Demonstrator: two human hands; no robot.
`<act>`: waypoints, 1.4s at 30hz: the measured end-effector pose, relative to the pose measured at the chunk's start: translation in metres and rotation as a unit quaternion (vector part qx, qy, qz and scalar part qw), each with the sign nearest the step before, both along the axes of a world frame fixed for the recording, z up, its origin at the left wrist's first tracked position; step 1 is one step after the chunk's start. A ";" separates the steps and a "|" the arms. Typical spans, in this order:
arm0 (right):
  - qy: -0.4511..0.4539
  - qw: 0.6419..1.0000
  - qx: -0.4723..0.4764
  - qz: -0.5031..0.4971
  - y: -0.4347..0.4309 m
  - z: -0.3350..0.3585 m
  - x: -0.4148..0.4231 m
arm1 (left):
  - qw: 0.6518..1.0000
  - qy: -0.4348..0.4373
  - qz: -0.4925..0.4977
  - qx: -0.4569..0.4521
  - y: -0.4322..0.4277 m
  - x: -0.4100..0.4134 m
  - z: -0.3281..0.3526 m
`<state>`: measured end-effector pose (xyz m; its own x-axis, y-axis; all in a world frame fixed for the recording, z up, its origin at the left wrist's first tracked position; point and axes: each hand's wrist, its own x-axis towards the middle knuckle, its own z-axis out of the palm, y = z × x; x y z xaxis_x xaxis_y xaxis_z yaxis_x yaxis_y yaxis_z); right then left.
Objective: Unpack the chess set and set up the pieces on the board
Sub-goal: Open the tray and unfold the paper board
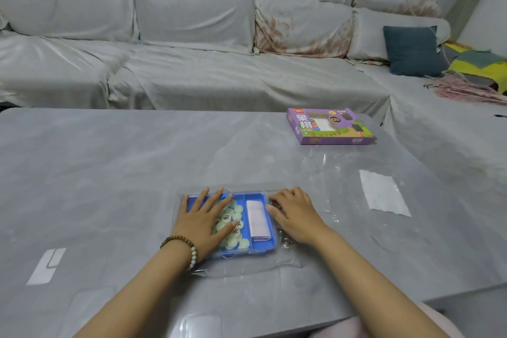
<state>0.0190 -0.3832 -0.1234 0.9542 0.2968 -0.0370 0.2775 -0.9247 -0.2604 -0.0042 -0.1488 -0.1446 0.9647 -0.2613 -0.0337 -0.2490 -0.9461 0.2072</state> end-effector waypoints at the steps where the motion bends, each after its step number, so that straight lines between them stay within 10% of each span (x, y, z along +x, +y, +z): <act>1: 0.003 1.000 -0.003 -0.006 0.002 0.001 0.002 | 1.000 -0.003 0.001 -0.002 0.000 0.000 -0.001; 13: 0.115 0.967 0.226 -0.036 -0.016 0.012 0.014 | 0.992 -0.062 0.050 -0.098 -0.016 0.012 0.005; 21: 0.073 0.846 0.493 -0.189 -0.043 0.018 0.065 | 0.981 -0.084 0.021 -0.174 -0.043 0.064 0.002; 31: 0.007 0.827 0.495 -0.267 -0.063 0.003 0.186 | 0.989 -0.092 0.015 -0.114 -0.054 0.081 -0.009; 42: -0.008 0.881 0.355 -0.312 -0.059 -0.030 0.202 | 0.990 -0.082 0.015 -0.117 -0.055 0.080 -0.009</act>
